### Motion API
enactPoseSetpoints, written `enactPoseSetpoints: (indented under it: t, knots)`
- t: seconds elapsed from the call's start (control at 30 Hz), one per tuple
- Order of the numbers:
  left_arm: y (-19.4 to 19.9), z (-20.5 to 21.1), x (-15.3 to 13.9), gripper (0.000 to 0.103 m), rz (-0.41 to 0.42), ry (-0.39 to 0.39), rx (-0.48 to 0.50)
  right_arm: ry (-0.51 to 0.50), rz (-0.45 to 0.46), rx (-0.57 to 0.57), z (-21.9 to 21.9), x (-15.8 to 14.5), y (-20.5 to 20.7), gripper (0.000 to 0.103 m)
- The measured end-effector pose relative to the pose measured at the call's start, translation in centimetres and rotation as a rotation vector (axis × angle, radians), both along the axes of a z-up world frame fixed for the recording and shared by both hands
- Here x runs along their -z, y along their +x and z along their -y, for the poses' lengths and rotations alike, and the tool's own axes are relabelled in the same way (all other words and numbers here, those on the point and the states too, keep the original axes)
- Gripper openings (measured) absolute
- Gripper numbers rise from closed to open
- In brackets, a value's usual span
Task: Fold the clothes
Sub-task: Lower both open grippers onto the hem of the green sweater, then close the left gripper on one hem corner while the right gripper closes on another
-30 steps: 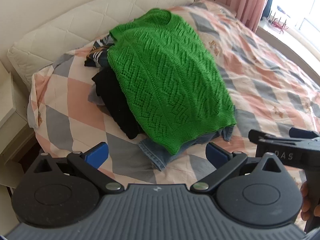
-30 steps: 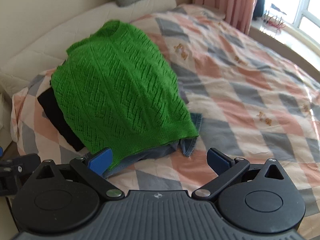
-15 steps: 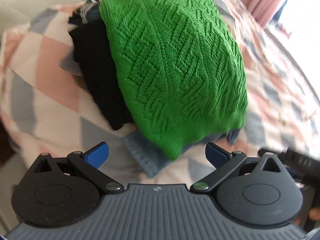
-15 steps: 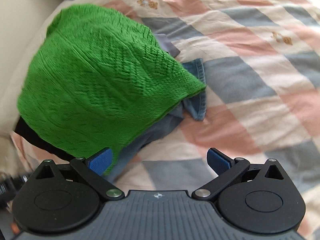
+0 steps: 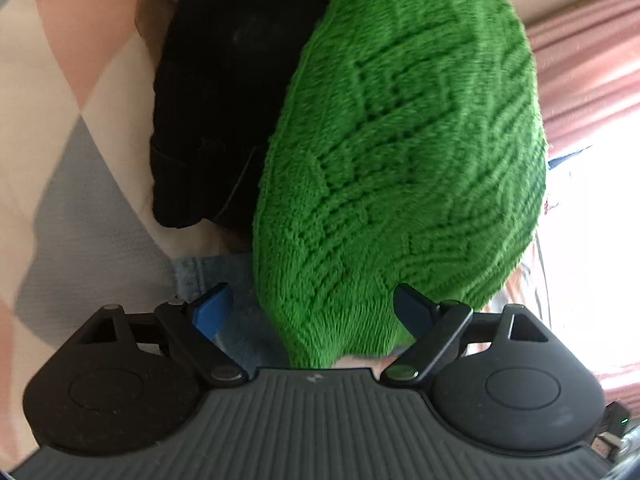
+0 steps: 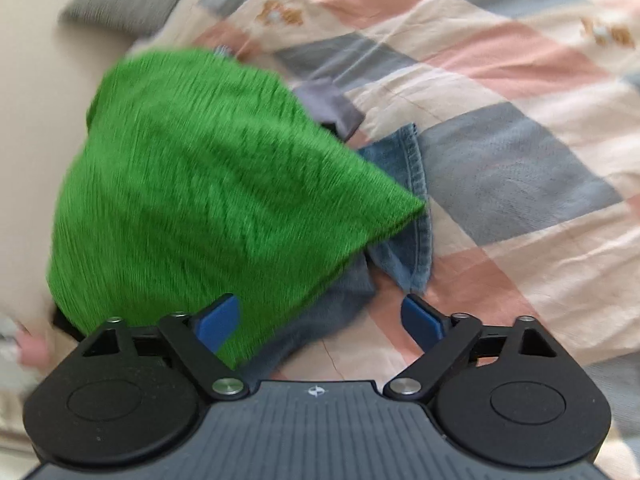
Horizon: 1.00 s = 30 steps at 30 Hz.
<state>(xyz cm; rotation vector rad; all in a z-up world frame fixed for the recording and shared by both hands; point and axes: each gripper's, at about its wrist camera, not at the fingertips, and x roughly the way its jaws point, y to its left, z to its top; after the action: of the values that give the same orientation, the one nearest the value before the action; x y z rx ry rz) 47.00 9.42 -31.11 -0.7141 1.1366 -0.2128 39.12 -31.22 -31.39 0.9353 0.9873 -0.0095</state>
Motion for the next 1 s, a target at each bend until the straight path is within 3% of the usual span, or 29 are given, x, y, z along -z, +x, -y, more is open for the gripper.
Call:
enactPoseSetpoints:
  t: [0.1, 0.2, 0.3, 0.4, 0.5, 0.53, 0.6, 0.63, 0.67, 0.7, 0.73, 0.83, 1.0]
  knots:
    - [0.2, 0.4, 1.3, 0.072, -0.007, -0.053, -0.03, 0.148, 0.021, 0.148, 2.4, 2.9, 0.0, 0.082]
    - [-0.1, 0.6, 1.9, 0.061, 0.003, -0.078, -0.056, 0.375, 0.036, 0.359, 4.2, 6.7, -0.6, 0.072]
    - [-0.4, 0.7, 2.0, 0.061, 0.019, -0.083, -0.068, 0.529, 0.012, 0.525, 4.3, 10.3, -1.1, 0.072]
    - [-0.7, 0.8, 2.5, 0.064, 0.033, -0.091, -0.075, 0.619, 0.027, 0.596, 3.8, 12.5, -0.9, 0.069]
    - [-1.1, 1.2, 3.5, 0.067, 0.036, -0.106, -0.093, 0.685, 0.054, 0.637, 3.4, 13.8, -0.2, 0.058]
    - [-1.1, 1.3, 3.7, 0.068, 0.034, -0.115, -0.105, 0.701, 0.068, 0.647, 3.3, 14.0, 0.0, 0.043]
    - [-1.0, 1.4, 3.7, 0.067, 0.026, -0.135, -0.124, 0.655, 0.079, 0.642, 3.5, 13.1, 0.5, 0.02]
    - [-1.0, 1.5, 3.6, 0.052, 0.022, -0.149, -0.12, 0.607, 0.082, 0.619, 3.7, 12.1, 0.5, 0.01]
    - [-1.0, 1.5, 3.4, 0.04, 0.017, -0.163, -0.117, 0.567, 0.093, 0.591, 3.9, 11.1, 0.4, 0.009]
    - [-1.1, 1.6, 3.2, 0.016, 0.014, -0.179, -0.105, 0.526, 0.103, 0.562, 4.1, 10.0, 0.3, 0.009]
    - [-1.3, 1.5, 2.7, 0.011, 0.018, -0.195, -0.086, 0.498, 0.116, 0.539, 4.2, 8.8, 0.0, 0.008]
    - [-2.5, 1.6, -0.6, 0.01, 0.077, -0.201, -0.013, 0.459, 0.198, 0.489, 4.1, 3.9, -1.5, 0.008]
    - [-4.2, 2.2, -10.8, 0.009, 0.29, -0.164, 0.167, 0.497, 0.401, 0.469, 4.2, -5.1, -4.1, 0.007]
